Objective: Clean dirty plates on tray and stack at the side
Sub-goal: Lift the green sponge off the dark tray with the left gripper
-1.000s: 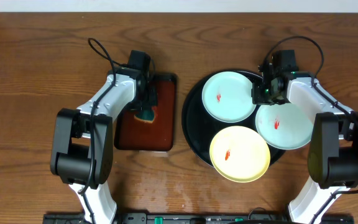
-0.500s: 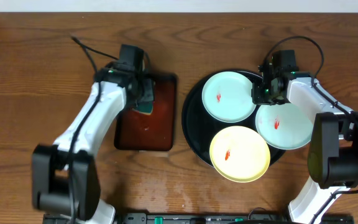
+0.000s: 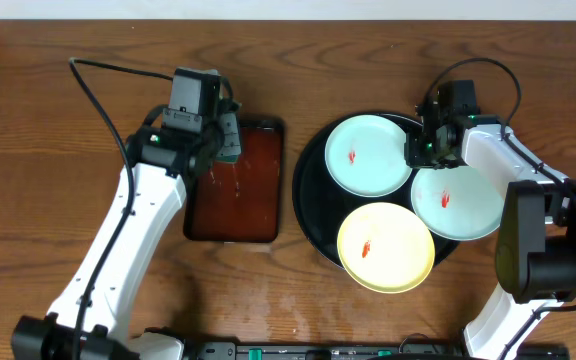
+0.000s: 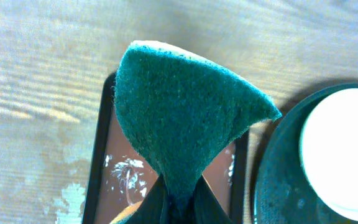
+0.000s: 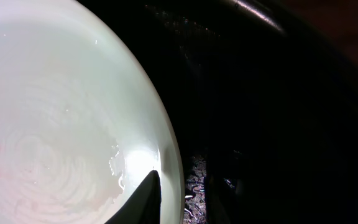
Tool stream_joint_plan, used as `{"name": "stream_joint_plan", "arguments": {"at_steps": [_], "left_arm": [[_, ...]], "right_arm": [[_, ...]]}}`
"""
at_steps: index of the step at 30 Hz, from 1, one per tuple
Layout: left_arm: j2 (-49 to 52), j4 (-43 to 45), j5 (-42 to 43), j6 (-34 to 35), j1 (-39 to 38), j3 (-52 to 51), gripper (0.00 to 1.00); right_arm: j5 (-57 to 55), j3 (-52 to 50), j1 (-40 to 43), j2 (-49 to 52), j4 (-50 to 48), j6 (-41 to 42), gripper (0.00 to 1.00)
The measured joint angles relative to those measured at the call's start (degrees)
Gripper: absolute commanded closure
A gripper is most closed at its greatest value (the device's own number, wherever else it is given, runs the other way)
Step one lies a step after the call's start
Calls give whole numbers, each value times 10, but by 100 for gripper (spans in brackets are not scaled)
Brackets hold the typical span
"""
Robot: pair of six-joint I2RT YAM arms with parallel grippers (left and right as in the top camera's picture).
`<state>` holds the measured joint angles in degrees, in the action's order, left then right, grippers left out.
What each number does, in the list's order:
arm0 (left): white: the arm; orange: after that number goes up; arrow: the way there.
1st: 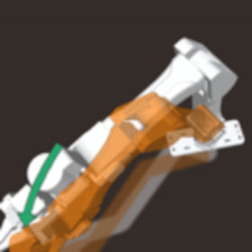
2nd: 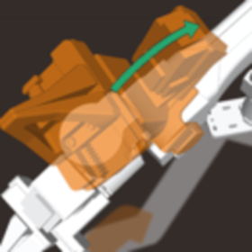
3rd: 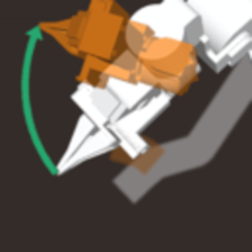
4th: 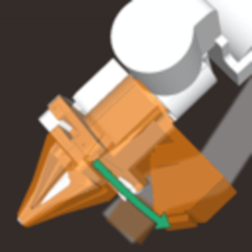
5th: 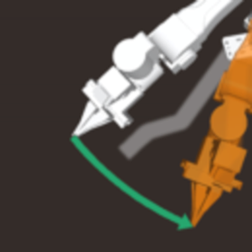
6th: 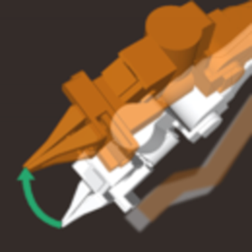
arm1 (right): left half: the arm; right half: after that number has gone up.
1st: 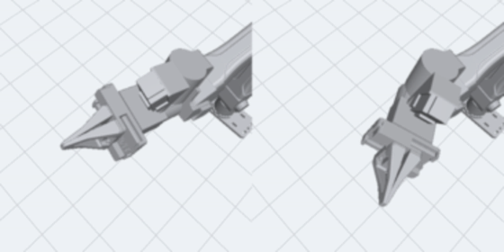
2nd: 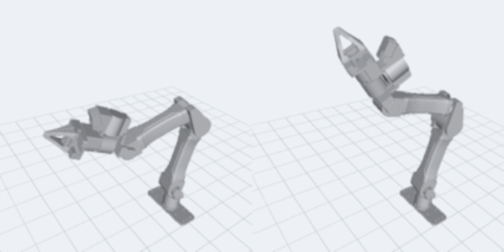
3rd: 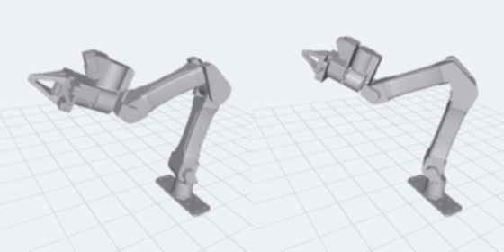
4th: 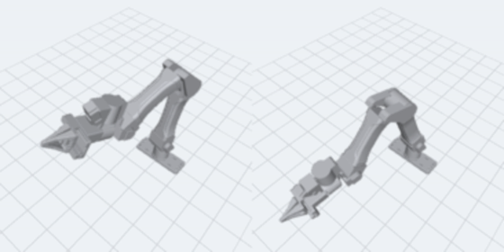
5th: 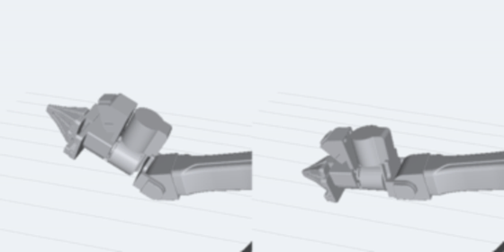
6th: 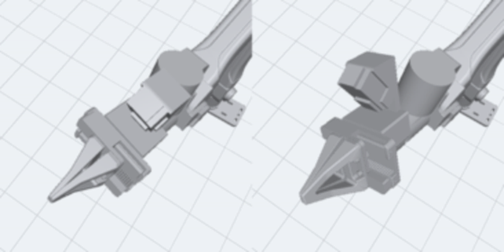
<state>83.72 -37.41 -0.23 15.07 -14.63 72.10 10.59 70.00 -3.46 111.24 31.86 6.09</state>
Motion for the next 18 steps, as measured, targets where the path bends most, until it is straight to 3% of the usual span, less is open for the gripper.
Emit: {"name": "stream_joint_plan", "arguments": {"at_steps": [6, 12, 18], "left_arm": [[-2, 3, -11, 0, -13, 0, 93], [-2, 4, -20, 0, -13, 0, 93], [-2, 4, -21, 0, -13, 0, 93]], "right_arm": [[0, 0, 0, 0, 0, 0, 80], [0, 0, 0, 0, 0, 0, 99], [2, 0, 0, 0, 0, 2, 99]]}}
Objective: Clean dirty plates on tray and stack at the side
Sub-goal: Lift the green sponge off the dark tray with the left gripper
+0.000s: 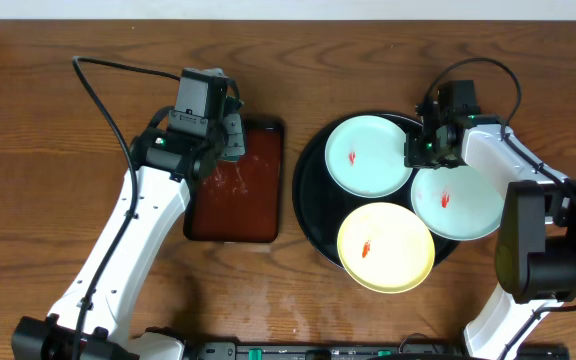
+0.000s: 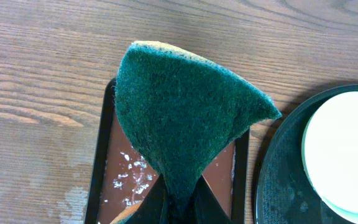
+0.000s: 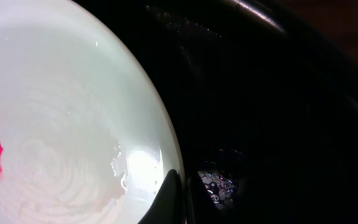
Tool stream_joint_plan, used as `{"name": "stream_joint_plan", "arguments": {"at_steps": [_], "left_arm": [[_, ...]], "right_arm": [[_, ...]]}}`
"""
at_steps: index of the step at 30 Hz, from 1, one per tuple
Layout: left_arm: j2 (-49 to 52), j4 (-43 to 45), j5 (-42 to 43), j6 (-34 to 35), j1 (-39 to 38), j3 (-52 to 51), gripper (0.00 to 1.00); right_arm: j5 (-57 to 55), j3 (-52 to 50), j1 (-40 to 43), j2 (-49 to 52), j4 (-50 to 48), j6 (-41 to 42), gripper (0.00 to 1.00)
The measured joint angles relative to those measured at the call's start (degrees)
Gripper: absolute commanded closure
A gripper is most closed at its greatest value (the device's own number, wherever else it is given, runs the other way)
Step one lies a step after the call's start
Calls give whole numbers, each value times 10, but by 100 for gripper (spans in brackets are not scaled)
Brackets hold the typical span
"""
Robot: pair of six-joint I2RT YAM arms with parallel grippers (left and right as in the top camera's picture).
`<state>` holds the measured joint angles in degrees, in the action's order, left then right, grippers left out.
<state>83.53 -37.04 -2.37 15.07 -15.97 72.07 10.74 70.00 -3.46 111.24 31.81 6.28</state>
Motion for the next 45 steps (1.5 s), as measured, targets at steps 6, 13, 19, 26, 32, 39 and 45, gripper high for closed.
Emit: {"name": "stream_joint_plan", "arguments": {"at_steps": [6, 13, 19, 26, 32, 39, 45], "left_arm": [[6, 0, -1, 0, 0, 0, 93], [35, 2, -2, 0, 0, 0, 93], [53, 30, -7, 0, 0, 0, 93], [53, 27, -12, 16, -3, 0, 93], [53, 21, -52, 45, -10, 0, 93], [53, 22, -78, 53, -22, 0, 93], [53, 20, -99, 53, -23, 0, 93]], "right_arm": [[0, 0, 0, 0, -1, 0, 99], [0, 0, 0, 0, -2, 0, 99], [0, 0, 0, 0, -2, 0, 99], [0, 0, 0, 0, -3, 0, 99], [0, 0, 0, 0, -3, 0, 99], [0, 0, 0, 0, -4, 0, 99], [0, 0, 0, 0, -4, 0, 99]]}}
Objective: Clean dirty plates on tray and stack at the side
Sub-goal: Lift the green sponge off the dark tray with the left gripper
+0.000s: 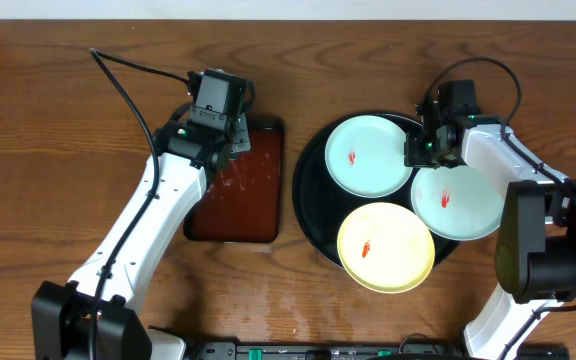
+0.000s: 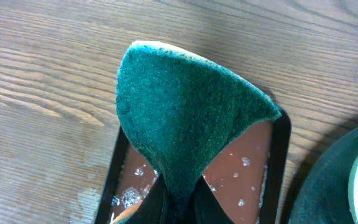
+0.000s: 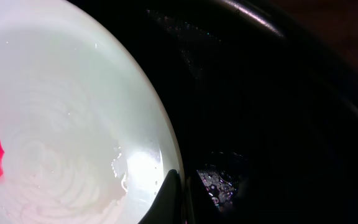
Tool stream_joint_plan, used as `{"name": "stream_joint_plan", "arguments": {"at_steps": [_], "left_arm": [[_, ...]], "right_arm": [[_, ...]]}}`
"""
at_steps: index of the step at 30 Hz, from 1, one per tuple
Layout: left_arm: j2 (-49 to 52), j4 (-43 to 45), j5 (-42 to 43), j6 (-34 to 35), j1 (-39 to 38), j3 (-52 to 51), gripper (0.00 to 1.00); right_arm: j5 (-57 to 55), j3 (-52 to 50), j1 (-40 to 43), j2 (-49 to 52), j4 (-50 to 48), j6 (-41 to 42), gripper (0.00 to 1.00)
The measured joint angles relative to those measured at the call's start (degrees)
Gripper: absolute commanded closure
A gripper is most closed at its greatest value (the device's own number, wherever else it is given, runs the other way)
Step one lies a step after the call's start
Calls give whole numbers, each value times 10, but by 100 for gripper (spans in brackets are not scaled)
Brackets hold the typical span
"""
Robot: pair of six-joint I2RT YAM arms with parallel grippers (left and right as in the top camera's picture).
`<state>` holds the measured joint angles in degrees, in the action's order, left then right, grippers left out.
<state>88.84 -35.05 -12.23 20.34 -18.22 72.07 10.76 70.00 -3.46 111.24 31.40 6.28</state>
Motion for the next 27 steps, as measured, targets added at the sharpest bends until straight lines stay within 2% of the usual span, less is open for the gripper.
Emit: {"name": "stream_joint_plan", "arguments": {"at_steps": [27], "left_arm": [[0, 21, 57, -9, 0, 0, 93]], "right_arm": [[1, 0, 0, 0, -1, 0, 99]]}}
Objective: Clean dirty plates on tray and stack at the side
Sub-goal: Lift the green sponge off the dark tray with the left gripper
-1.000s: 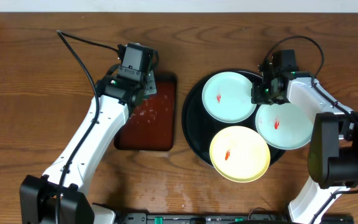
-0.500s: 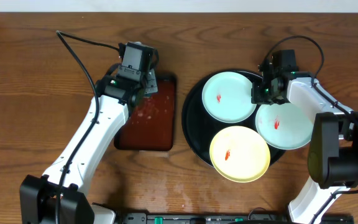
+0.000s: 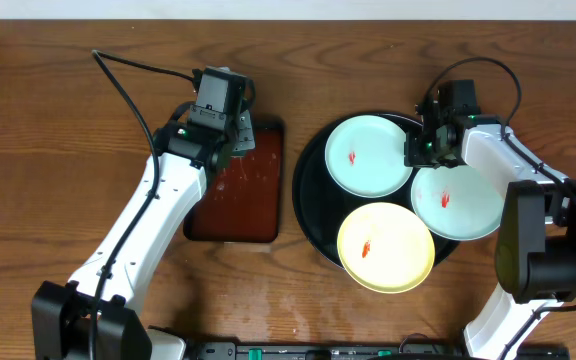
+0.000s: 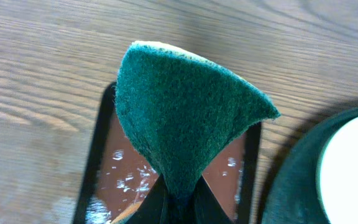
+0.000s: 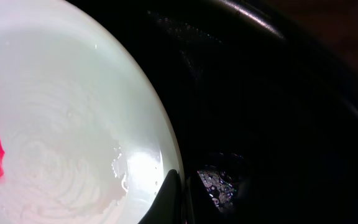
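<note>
Three stained plates lie on the round black tray [image 3: 306,215]: a mint plate [image 3: 368,153] at the far left, a pale plate [image 3: 463,205] on the right and a yellow plate [image 3: 386,247] in front. My right gripper [image 3: 420,150] is shut on the mint plate's right rim; up close, the mint plate [image 5: 61,112] shows a red smear and my right gripper [image 5: 182,199] pinches its edge. My left gripper [image 4: 173,202] is shut on a green sponge [image 4: 179,118], held above the far end of the brown water tray [image 3: 233,200].
The brown tray [image 4: 120,180] holds foamy water and lies left of the black tray [image 4: 291,180], with a narrow strip of wooden table [image 3: 288,230] between them. Cables run off both arms at the far side.
My left gripper with the sponge has shifted slightly right toward the black tray, so a plate's edge now shows in its wrist view. The right gripper is unchanged on the plate rim.
At first my right gripper stood open around the mint plate's rim and my left held the sponge over the brown tray. Then the right was shut on the rim. The left moved to the tray's far end, then slightly right.
</note>
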Tool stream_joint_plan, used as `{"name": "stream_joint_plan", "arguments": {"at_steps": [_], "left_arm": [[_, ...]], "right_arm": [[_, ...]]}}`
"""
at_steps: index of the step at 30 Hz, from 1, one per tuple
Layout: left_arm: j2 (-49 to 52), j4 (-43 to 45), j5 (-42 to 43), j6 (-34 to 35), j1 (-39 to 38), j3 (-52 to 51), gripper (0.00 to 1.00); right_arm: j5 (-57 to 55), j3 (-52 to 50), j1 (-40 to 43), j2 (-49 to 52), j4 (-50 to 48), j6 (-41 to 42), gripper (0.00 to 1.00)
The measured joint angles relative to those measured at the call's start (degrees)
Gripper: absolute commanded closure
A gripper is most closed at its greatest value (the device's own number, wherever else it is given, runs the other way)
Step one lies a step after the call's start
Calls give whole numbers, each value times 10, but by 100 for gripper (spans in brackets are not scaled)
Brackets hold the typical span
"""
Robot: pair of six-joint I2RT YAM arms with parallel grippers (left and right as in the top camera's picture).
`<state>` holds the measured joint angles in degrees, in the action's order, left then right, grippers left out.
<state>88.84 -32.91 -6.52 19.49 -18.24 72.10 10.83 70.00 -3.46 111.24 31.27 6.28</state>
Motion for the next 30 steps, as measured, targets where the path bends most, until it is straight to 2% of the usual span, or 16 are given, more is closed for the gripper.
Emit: {"name": "stream_joint_plan", "arguments": {"at_steps": [6, 10, 13, 14, 16, 30], "left_arm": [[0, 24, 56, 0, -1, 0, 90], [0, 13, 57, -2, -1, 0, 90], [0, -11, 40, -8, -2, 0, 85], [1, -19, 32, -11, -2, 0, 85], [4, -30, 18, -15, -2, 0, 92], [66, -30, -2, -19, -2, 0, 93]], "right_arm": [[1, 0, 0, 0, 0, 0, 99], [2, 0, 0, 0, 0, 0, 99], [2, 0, 0, 0, 0, 0, 99], [2, 0, 0, 0, 0, 0, 99], [2, 0, 0, 0, 0, 0, 99], [3, 0, 0, 0, -1, 0, 99]]}}
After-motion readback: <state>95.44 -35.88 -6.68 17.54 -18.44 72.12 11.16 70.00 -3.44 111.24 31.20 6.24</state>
